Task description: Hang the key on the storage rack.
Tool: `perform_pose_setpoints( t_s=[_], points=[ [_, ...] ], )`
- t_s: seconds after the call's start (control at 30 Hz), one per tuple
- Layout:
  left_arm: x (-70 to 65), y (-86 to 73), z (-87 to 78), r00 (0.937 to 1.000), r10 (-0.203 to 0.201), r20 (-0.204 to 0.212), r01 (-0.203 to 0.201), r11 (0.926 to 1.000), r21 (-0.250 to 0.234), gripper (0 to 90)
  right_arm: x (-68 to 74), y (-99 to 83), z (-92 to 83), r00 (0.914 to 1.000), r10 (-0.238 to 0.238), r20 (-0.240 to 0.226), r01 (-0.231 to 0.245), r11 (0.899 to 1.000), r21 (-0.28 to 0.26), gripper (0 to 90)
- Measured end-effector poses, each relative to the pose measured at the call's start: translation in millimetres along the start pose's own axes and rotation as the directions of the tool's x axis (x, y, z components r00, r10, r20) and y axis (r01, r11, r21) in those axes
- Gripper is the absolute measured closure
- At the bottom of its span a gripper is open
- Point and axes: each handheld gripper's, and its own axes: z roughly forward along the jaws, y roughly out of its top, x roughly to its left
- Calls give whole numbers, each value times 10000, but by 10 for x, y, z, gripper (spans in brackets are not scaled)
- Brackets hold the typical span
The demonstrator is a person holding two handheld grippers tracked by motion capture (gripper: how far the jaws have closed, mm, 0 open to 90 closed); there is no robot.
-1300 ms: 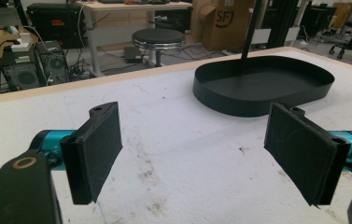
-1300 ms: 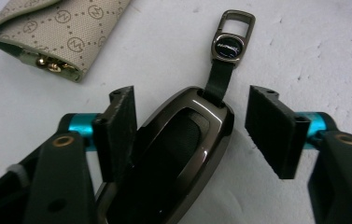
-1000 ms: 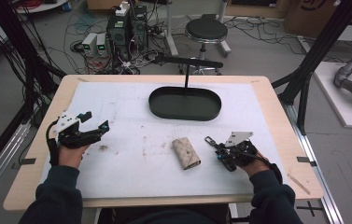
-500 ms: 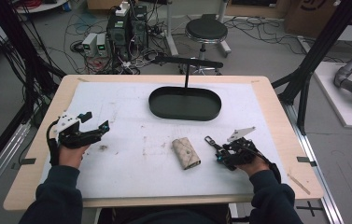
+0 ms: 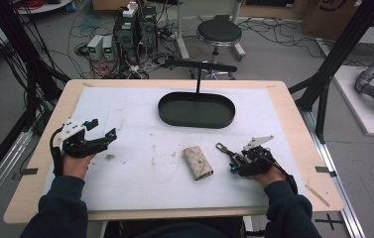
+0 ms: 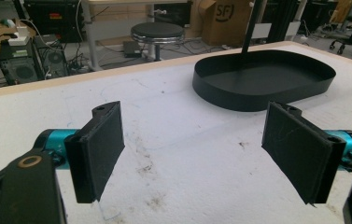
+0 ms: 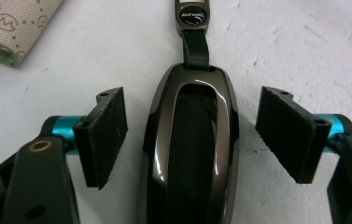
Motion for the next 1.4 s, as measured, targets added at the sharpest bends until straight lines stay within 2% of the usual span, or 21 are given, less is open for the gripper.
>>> perform_pose_setpoints(
  t_s=[0.03,0.07,0.1,0.13,0.2,0.4,0.5,0.53,0.67,0.73,0.8,0.83,0.87,1.03,1.13,1.17,1.2,1.23,1.27,1.37,1.4],
  points=[
    [0,0,0,10000,0,0,0,10000,0,207,0,0,0,10000,0,0,0,10000,0,276],
    [0,1,-2,10000,5,-14,-5,10000,15,207,26,20,-15,10000,46,35,-46,9999,146,360],
    [0,1,-2,10000,5,-14,-5,10000,15,208,26,20,-15,10000,46,35,-46,9999,146,360],
    [0,0,0,10000,-3,5,3,10000,11,208,58,39,-34,10000,7,-10,-6,9997,261,465],
    [1,0,-1,10000,-2,16,2,10000,34,208,74,59,-41,10000,-1,2,1,9993,365,497],
    [8,-4,6,10000,-17,18,17,10000,89,209,49,42,-26,9991,-384,-165,387,9990,205,473],
    [3,-8,18,10000,-30,39,29,9999,133,210,48,41,-28,9996,-122,-248,129,9996,251,471],
    [2,-8,18,10000,-21,33,20,9999,122,212,61,76,-26,9998,211,-56,-209,9988,445,496],
    [8,-5,10,10000,-5,15,5,9999,127,214,128,124,-28,9981,448,431,-475,9968,641,502],
    [13,-8,11,10000,-56,15,56,9999,152,214,119,147,-53,9964,393,756,-412,9989,238,502],
    [12,-8,12,10000,-56,15,56,9998,173,214,75,207,-130,9942,634,867,-595,9971,-465,502],
    [9,-9,16,10000,-64,11,64,9998,179,214,75,207,-130,9942,634,867,-595,9971,-465,502],
    [8,-10,18,10000,-60,10,60,9998,187,214,34,288,-203,9920,782,994,-676,9921,-1059,502],
    [10,-11,18,10000,-87,30,86,9998,179,215,-29,449,-263,9862,848,1423,-607,9842,-1662,502],
    [19,-10,14,9999,-117,4,117,9998,162,215,-97,597,-279,9827,942,1594,-623,9789,-1944,502],
    [20,-10,14,9999,-116,10,116,9998,169,215,-141,710,-297,9788,991,1790,-592,9746,-2158,502],
    [19,-10,14,9999,-116,-2,116,9998,167,215,-141,710,-297,9788,991,1790,-592,9746,-2158,502],
    [19,-10,14,9999,-111,1,111,9998,170,218,-194,830,-319,9758,1043,1922,-576,9705,-2340,502],
    [18,-10,14,9999,-107,-2,107,9998,157,218,-194,830,-319,9758,1043,1922,-576,9705,-2340,502],
    [24,-11,14,10000,-94,23,93,9998,176,219,-281,1004,-361,9721,1188,2024,-607,9603,-2722,502],
    [25,-10,13,9999,-104,6,104,9998,166,219,-338,1109,-389,9713,1370,1947,-750,9523,-2957,502]
  ],
)
